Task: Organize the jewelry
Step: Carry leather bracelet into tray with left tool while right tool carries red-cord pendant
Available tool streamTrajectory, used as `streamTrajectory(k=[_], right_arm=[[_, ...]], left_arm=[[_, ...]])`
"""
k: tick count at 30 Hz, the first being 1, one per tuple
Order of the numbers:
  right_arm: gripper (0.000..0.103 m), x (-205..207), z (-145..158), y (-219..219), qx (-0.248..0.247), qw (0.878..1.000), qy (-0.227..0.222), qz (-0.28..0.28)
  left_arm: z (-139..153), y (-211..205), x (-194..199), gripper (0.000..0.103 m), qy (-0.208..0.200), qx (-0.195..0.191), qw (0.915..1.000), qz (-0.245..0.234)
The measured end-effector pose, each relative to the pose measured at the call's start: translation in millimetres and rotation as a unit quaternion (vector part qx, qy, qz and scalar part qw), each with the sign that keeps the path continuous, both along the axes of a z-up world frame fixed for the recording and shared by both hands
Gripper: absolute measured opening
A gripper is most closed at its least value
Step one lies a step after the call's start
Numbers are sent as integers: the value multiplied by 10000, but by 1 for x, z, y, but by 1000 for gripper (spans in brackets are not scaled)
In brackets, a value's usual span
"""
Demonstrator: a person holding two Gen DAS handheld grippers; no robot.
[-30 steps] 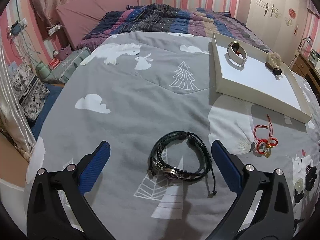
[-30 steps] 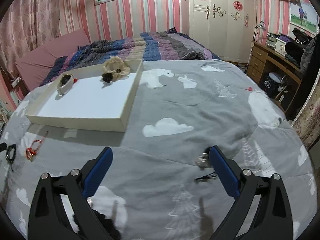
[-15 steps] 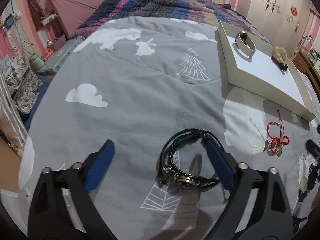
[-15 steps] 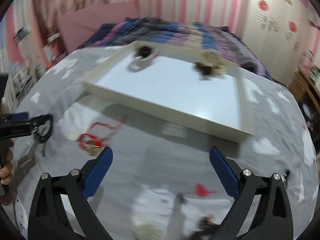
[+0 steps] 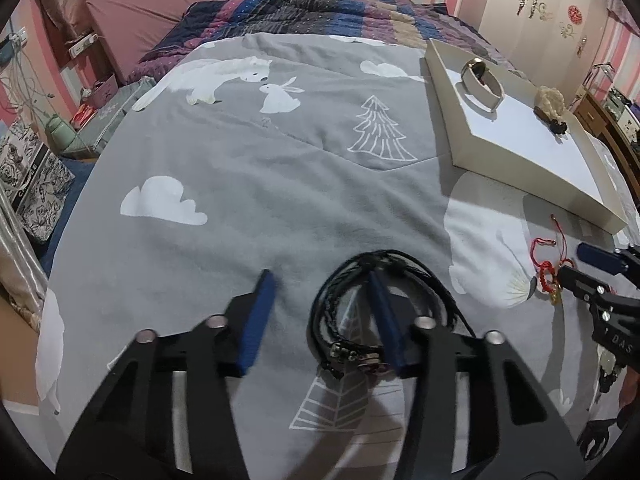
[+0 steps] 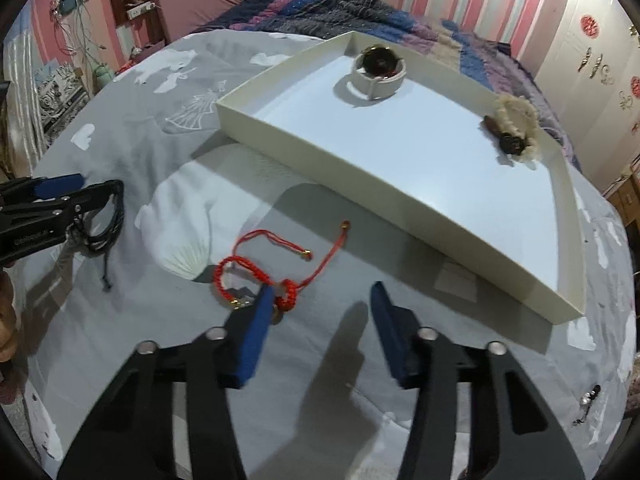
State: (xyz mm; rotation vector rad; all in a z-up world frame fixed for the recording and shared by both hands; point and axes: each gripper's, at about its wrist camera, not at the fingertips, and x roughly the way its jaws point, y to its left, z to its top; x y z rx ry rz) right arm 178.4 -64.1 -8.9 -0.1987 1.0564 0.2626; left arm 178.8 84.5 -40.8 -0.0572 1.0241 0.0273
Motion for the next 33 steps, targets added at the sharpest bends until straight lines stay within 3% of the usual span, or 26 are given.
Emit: streamTrajectory(k=[2, 4, 5, 8, 14, 20, 25, 33], right_arm=[[19, 0, 0, 2, 9, 9999, 59, 86], [14, 1, -1, 4, 20, 9998, 105, 158], [9, 0, -1, 4, 32, 9998, 112, 176], [5, -1, -1, 3, 56, 9998, 55, 159], [4, -5, 3, -7, 38, 9999, -91, 97], [3, -1, 25, -29, 225, 9992, -319, -47], [3, 9, 55, -55, 397, 9967, -640, -290], [3, 36, 100, -101, 653, 9874, -1183, -828]], left_arm=[[1, -1, 0, 22, -3, -42, 10000, -51], [1, -2, -1, 14, -1, -78, 9999, -104], [1, -2, -1, 12, 5, -104, 9999, -104], [1, -2, -1, 12, -3, -124, 9999, -76], [5, -3, -3, 5, -76, -250, 9996, -47], [27, -15, -4, 4, -345, -396, 9986, -58], [57, -44, 12, 4, -496, -266, 9981, -264], [115, -117, 66, 4, -932, -433, 9915, -800]])
